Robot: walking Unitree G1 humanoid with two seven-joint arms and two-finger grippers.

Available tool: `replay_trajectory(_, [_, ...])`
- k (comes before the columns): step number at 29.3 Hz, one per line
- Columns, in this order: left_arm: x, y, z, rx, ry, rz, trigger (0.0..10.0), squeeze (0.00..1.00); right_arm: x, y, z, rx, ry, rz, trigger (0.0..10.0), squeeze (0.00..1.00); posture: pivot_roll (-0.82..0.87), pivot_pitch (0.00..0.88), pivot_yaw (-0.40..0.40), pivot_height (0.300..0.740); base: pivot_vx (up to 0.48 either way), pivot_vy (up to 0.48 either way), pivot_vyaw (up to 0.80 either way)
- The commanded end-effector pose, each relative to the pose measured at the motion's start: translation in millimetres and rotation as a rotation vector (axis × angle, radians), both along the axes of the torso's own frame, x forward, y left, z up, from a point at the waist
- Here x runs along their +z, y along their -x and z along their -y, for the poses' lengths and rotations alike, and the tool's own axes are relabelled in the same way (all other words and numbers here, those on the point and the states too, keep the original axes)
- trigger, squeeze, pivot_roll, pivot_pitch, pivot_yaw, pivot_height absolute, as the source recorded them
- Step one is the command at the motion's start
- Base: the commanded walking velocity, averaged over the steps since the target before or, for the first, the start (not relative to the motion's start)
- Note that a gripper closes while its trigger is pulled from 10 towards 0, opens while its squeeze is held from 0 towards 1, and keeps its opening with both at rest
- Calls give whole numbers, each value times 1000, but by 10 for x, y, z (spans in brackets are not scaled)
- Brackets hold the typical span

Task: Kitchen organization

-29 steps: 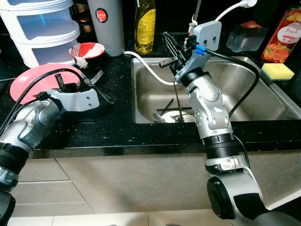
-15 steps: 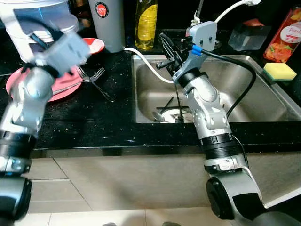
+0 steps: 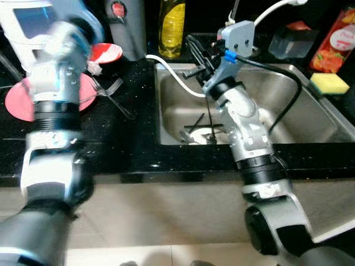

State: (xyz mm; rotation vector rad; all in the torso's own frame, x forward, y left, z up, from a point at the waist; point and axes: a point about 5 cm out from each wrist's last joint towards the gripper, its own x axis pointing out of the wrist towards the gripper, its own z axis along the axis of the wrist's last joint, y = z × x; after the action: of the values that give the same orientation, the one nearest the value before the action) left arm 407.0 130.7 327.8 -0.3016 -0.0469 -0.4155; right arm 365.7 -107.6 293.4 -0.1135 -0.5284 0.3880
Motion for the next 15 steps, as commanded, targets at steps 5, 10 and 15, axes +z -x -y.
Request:
replay_trajectory(5, [-234, -49, 297, -81, -23, -159, 10000, 0, -151, -114, 301, -174, 49, -114, 10000, 0, 44, 18, 27, 740, 0, 0, 0])
replay_trajectory(10, [-513, -60, 477, -109, -138, -236, 10000, 0, -400, -167, 479, -232, 35, -312, 10000, 0, 16, 13, 55, 740, 0, 0, 0])
replay_trajectory(15, [-701, -51, 535, -125, -193, -279, 10000, 0, -479, -155, 487, -229, 47, -351, 10000, 0, 10, 4, 62, 740, 0, 0, 0])
